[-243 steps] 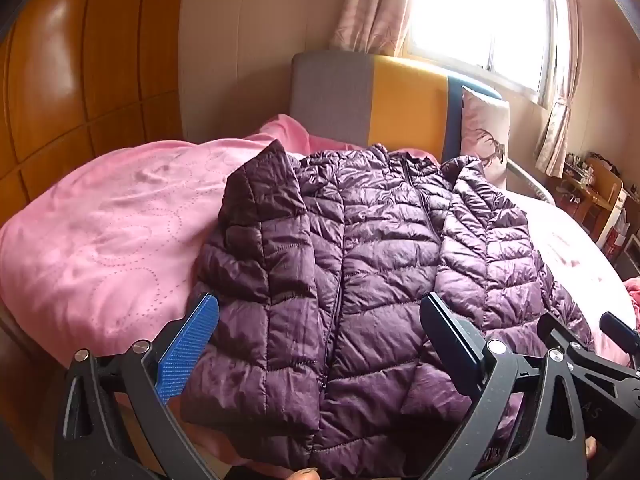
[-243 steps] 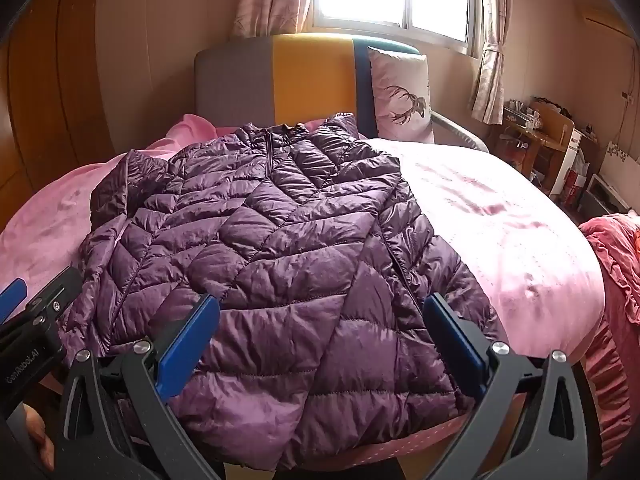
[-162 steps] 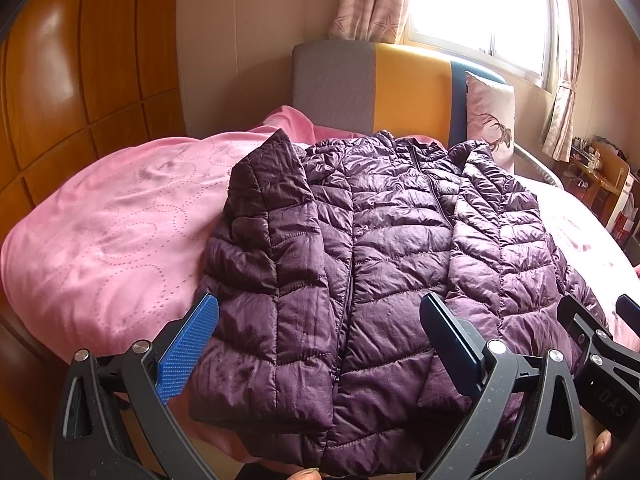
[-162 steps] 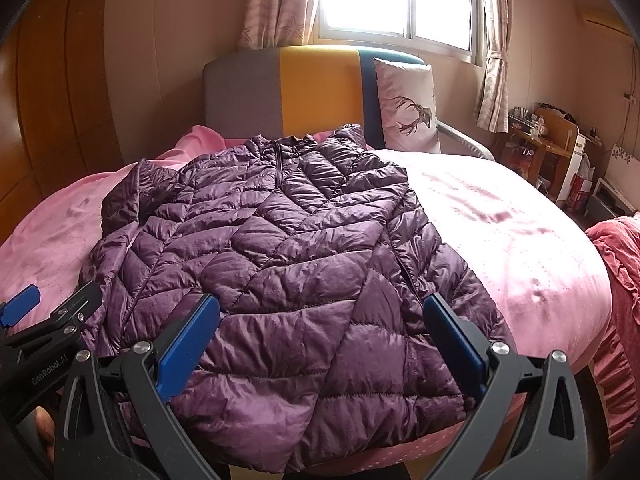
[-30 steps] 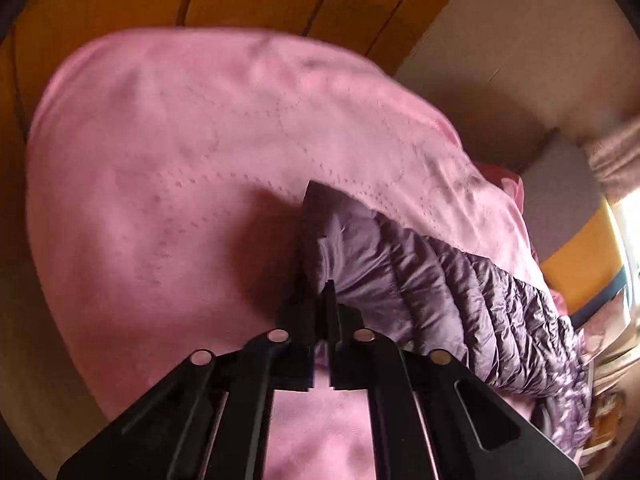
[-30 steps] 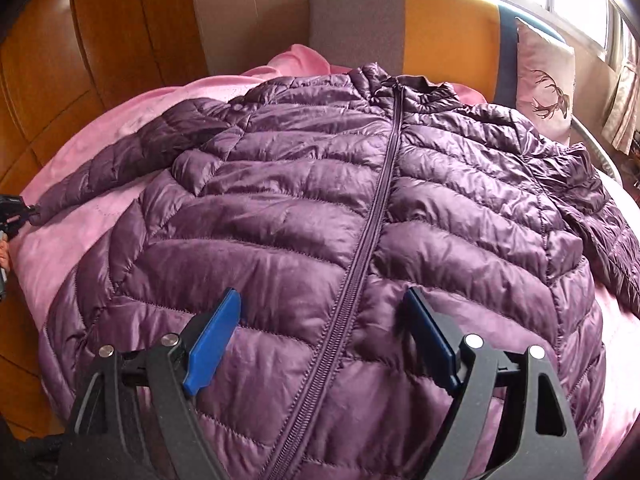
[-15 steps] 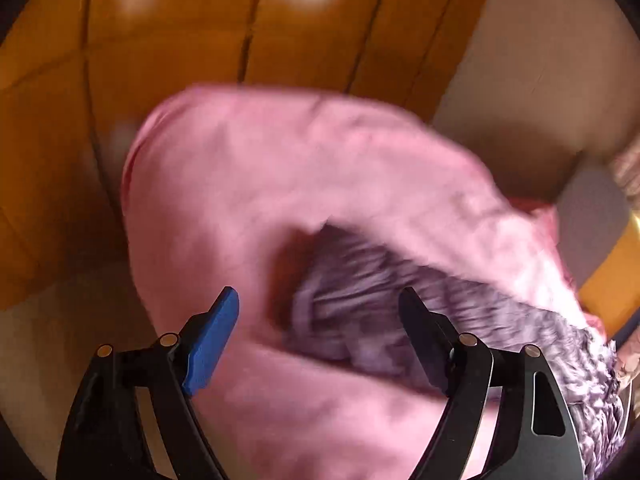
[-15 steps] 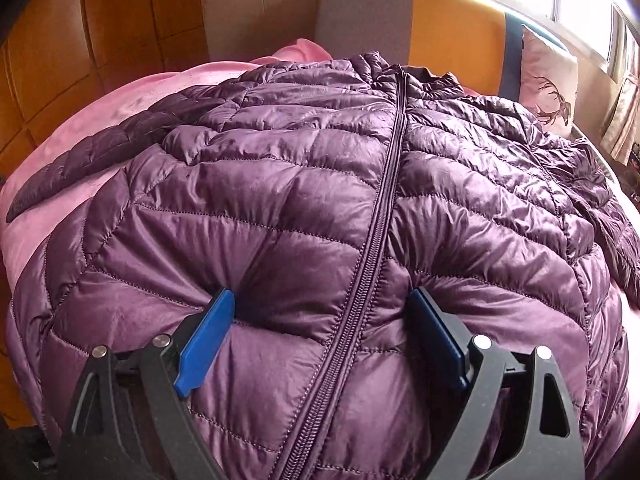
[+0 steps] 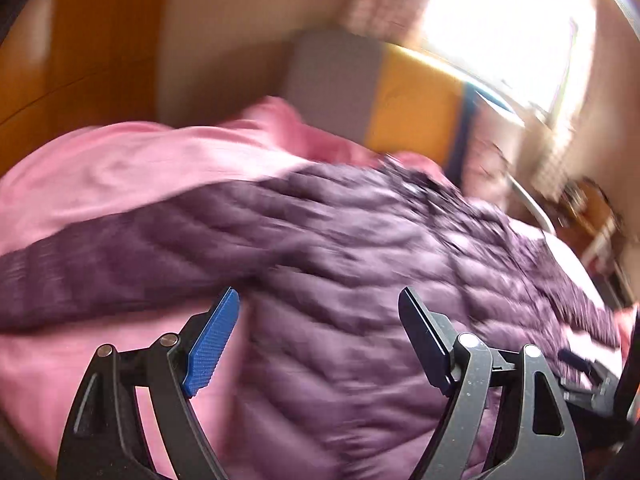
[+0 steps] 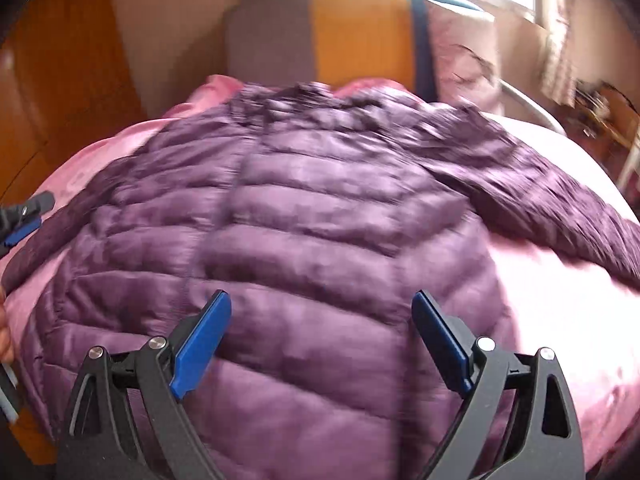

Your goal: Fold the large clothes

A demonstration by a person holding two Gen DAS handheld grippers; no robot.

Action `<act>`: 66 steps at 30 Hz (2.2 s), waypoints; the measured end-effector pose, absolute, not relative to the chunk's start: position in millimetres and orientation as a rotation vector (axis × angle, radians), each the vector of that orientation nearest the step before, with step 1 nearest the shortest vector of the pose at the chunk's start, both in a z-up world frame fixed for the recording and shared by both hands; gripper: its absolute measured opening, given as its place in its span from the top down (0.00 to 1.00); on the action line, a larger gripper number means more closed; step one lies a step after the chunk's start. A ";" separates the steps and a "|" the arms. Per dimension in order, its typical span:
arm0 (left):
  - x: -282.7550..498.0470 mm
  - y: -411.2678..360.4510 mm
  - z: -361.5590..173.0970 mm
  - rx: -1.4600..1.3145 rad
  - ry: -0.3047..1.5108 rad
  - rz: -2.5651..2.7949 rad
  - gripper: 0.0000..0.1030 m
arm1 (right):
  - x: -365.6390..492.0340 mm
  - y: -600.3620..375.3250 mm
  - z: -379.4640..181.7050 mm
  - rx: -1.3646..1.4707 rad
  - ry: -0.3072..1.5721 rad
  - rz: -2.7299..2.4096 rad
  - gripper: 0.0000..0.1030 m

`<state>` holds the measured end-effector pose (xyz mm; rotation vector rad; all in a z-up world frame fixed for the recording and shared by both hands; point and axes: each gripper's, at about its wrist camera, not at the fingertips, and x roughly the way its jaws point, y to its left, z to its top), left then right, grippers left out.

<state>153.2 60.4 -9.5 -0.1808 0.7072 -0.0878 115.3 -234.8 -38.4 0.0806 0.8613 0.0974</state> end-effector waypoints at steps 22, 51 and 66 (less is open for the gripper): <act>166.8 -3.7 -81.9 -0.075 0.857 -0.179 0.07 | 63.7 -591.5 -74.7 0.998 0.642 -0.423 0.54; 170.9 -3.4 -83.8 -0.041 0.875 -0.176 0.04 | 131.9 -552.7 25.2 0.589 0.617 -0.414 0.95; 168.5 5.2 -79.1 -0.116 0.885 -0.237 0.04 | 265.0 -224.9 -8.2 0.290 0.856 0.209 0.95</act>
